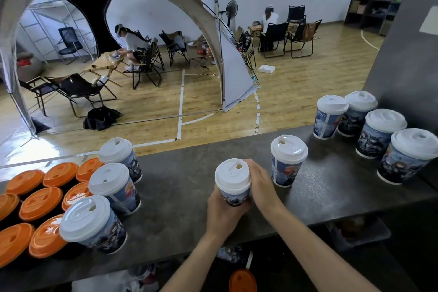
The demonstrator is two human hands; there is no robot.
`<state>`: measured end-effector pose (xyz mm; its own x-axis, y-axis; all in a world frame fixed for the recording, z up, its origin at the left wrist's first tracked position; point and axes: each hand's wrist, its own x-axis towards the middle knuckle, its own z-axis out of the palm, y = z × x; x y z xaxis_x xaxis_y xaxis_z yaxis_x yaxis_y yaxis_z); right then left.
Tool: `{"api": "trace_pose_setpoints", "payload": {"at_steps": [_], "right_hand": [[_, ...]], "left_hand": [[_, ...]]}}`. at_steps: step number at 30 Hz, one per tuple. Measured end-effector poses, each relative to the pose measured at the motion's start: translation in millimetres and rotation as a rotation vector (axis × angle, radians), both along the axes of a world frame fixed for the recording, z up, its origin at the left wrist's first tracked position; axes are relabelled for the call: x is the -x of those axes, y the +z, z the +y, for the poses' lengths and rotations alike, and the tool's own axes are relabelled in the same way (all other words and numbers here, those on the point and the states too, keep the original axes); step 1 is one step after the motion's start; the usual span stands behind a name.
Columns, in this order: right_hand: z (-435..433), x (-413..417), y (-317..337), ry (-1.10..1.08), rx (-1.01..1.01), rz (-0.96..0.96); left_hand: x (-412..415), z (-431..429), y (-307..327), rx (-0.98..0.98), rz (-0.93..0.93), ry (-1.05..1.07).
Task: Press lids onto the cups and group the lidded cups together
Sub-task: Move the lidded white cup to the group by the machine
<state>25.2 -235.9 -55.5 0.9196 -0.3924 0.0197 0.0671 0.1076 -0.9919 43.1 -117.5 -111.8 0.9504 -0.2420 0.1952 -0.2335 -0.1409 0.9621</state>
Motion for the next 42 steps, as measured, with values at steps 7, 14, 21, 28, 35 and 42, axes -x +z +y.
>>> {"api": "trace_pose_setpoints", "payload": {"at_steps": [7,14,21,28,35,42], "right_hand": [[12,-1,-12,-0.130,0.007,-0.077],[-11,-1,-2,0.055,0.137,0.011],[17,-2,-5,-0.171,-0.134,0.013],[-3,-3,-2,0.005,0.087,0.004],[-8,-5,4,0.012,0.078,0.040],[5,-5,-5,-0.058,0.110,-0.091]], "left_hand": [[-7,2,-1,0.017,0.053,-0.089],[-22,8,-4,-0.044,0.035,-0.154],[-2,-9,-6,0.044,-0.056,0.008],[-31,14,-9,-0.089,0.100,-0.255],[-24,5,-13,-0.072,-0.049,-0.141],[-28,3,-10,-0.053,-0.055,-0.152]]}}
